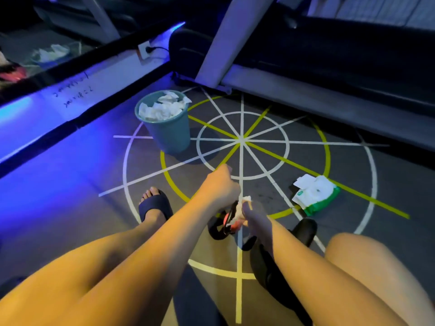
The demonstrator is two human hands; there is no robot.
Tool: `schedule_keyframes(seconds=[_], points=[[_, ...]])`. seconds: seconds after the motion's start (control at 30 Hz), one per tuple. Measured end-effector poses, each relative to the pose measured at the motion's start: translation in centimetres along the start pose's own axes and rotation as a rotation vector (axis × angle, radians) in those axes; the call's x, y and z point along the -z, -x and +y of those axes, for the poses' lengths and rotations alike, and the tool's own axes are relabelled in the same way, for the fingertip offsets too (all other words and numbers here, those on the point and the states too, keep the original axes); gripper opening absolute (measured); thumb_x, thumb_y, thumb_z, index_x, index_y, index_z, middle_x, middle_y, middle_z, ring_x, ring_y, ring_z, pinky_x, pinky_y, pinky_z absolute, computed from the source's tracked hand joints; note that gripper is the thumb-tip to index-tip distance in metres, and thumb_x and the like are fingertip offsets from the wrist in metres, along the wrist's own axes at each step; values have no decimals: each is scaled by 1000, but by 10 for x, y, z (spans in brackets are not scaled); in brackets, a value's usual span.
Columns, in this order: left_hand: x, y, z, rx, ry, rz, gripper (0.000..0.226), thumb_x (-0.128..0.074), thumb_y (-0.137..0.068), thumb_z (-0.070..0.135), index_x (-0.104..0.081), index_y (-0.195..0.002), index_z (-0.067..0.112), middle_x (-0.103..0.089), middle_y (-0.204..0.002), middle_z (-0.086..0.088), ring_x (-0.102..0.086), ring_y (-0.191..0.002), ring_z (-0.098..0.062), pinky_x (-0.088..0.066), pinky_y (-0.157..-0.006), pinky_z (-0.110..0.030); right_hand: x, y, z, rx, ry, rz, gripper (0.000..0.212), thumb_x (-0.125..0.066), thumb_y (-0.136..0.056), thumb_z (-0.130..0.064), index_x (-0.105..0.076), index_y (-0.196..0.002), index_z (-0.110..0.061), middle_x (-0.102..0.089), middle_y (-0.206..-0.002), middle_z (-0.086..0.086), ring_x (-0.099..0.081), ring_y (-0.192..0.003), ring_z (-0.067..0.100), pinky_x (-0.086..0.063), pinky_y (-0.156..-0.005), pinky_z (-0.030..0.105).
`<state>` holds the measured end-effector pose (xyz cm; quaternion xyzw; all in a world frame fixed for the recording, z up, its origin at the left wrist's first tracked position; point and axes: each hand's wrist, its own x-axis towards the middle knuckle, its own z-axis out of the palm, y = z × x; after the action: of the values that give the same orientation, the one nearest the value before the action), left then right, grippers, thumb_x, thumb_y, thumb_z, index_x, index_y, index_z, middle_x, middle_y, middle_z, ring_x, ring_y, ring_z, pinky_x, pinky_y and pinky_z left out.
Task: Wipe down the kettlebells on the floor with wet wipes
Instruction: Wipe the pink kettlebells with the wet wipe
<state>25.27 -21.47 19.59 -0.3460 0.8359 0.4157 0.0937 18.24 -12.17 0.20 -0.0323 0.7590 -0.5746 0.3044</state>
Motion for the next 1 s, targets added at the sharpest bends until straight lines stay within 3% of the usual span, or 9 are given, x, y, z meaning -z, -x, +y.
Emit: schedule_keyframes(seconds=[0.07, 0.13, 0.3, 0.37, 0.43, 0.53, 0.7, 0.83, 1.0], points=[[-7, 1, 9, -17, -6, 5, 53, -42, -90, 10, -46, -142, 21, -57, -136, -8, -58, -118, -31, -46, -85, -33, 16, 7, -32, -198, -154, -41, 27, -47, -103, -27, -51, -83, -9, -48, -76, 11, -52, -59, 13, -41, -53, 23], [-15, 3, 18, -36, 14, -1, 51, -44, -90, 8, -49, -140, 18, -58, -134, -8, -58, -118, -31, -48, -89, -34, 47, 19, -68, -272, -150, -71, 25, -56, -97, -22, -62, -100, 2, -63, -85, 20, -62, -63, 25, -48, -54, 28], [-41, 10, 40, -109, 91, -41, 64, -67, -79, 27, -53, -141, 25, -59, -132, -1, -56, -124, -23, -46, -105, -38, 136, 76, -119, -66, -244, -119, 23, -65, -94, -16, -68, -113, -4, -75, -101, 15, -71, -87, 29, -56, -79, 43], [-55, 13, 46, -145, 166, -118, 52, -67, -86, 29, -57, -137, 25, -64, -124, 1, -62, -112, -17, -50, -90, -31, 162, 96, -120, 65, -183, -105, 19, -69, -91, -14, -71, -109, -9, -75, -103, 16, -71, -93, 28, -55, -85, 44], [-71, 22, 51, -161, 248, -268, 32, -67, -90, 31, -66, -122, 25, -73, -104, 0, -68, -92, -14, -44, -74, -29, 179, 114, -111, 162, -53, 40, 17, -74, -87, -14, -68, -103, -12, -74, -96, 12, -69, -84, 20, -56, -75, 37], [-90, 36, 52, -208, 275, -427, 22, -69, -93, 31, -70, -106, 14, -68, -85, -4, -63, -75, -15, -40, -71, -30, 191, 135, -95, 265, 33, 186, 17, -76, -86, -17, -61, -93, -15, -72, -80, 3, -62, -67, 10, -47, -57, 23], [-118, 44, 49, -192, 214, -244, 24, -72, -90, 29, -62, -80, 10, -57, -70, -4, -53, -63, -14, -48, -59, -25, 189, 151, -68, 372, 231, 367, 9, -75, -85, -30, -69, -81, -25, -71, -79, -11, -64, -73, 2, -48, -64, 19], [-131, 47, 61, -76, 468, -228, 22, -62, -91, 17, -65, -98, -4, -68, -75, -14, -67, -71, -28, -60, -84, -55, 186, 160, -62, 591, 488, 249, 24, -70, -82, -12, -72, -102, -24, -66, -111, -10, -60, -102, 3, -45, -87, 13], [-124, 50, 74, 14, 866, -437, 12, -52, -87, 10, -60, -94, 3, -70, -83, -17, -71, -77, -33, -53, -100, -56, 211, 165, -58, 593, 660, 28, 26, -57, -91, -24, -69, -114, -20, -44, -140, -21, -38, -126, -2, -28, -101, 7]])
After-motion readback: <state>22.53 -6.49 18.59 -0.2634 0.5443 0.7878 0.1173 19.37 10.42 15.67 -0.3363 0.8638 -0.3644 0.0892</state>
